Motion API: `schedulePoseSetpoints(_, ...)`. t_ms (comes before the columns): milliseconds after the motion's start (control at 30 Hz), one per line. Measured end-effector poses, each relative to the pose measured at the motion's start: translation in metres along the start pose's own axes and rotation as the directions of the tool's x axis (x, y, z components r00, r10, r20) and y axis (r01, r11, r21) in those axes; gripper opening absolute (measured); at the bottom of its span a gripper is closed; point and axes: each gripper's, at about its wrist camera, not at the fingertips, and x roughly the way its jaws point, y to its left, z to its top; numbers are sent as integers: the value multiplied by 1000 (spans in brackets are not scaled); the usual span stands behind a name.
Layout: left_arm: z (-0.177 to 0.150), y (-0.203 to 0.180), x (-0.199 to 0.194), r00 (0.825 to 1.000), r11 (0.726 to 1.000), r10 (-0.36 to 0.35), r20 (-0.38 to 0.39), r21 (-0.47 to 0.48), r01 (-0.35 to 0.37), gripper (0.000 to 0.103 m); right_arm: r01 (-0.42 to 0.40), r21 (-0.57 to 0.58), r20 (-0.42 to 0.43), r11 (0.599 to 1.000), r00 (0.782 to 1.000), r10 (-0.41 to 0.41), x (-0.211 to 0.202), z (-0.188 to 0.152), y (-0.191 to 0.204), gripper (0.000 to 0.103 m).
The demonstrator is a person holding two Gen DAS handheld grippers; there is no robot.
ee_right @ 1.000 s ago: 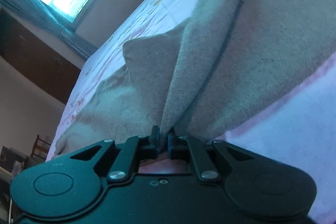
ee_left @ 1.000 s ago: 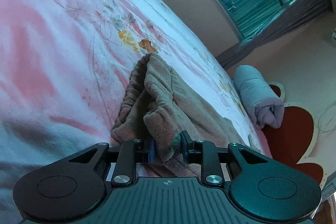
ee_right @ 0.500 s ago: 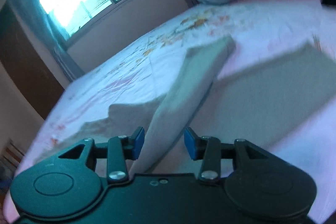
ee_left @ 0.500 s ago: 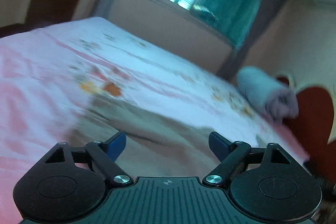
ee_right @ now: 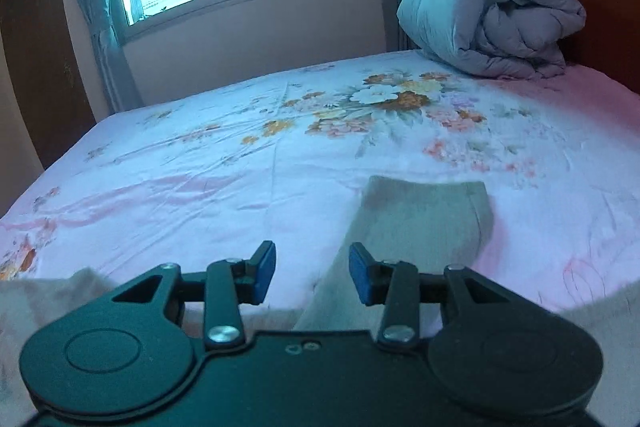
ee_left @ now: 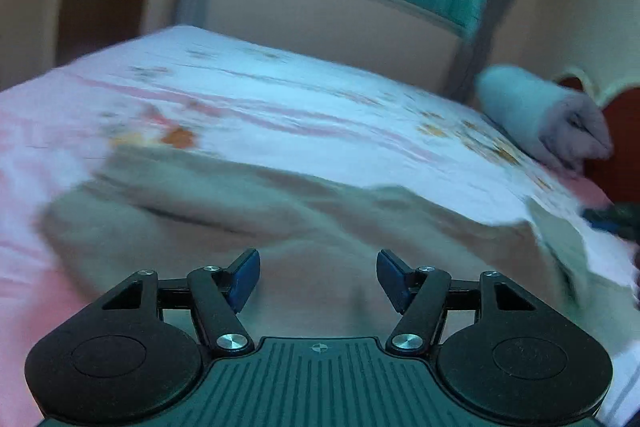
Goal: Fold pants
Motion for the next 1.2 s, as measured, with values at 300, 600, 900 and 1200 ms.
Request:
schedulePoseSetpoints(300, -69, -159, 51, 994, 955, 9, -105, 295, 22, 87, 61, -34, -60, 998, 996, -63, 24, -7, -10, 33)
schedulePoseSetpoints(600, -82, -175, 54, 993, 949, 102, -57, 306, -79, 91, 86, -105, -190, 991, 976, -105, 64, -21, 5, 32)
schedulePoseSetpoints(900, -83, -176, 73, 992, 948, 113, -52, 306, -92, 91, 104, -136, -199, 985, 971, -130, 68, -27, 0, 2)
schedulePoseSetpoints(1200, -83, -174, 74, 992, 947, 112, -52, 307, -91, 91, 97, -104, -180, 990, 977, -115, 62, -24, -5, 1)
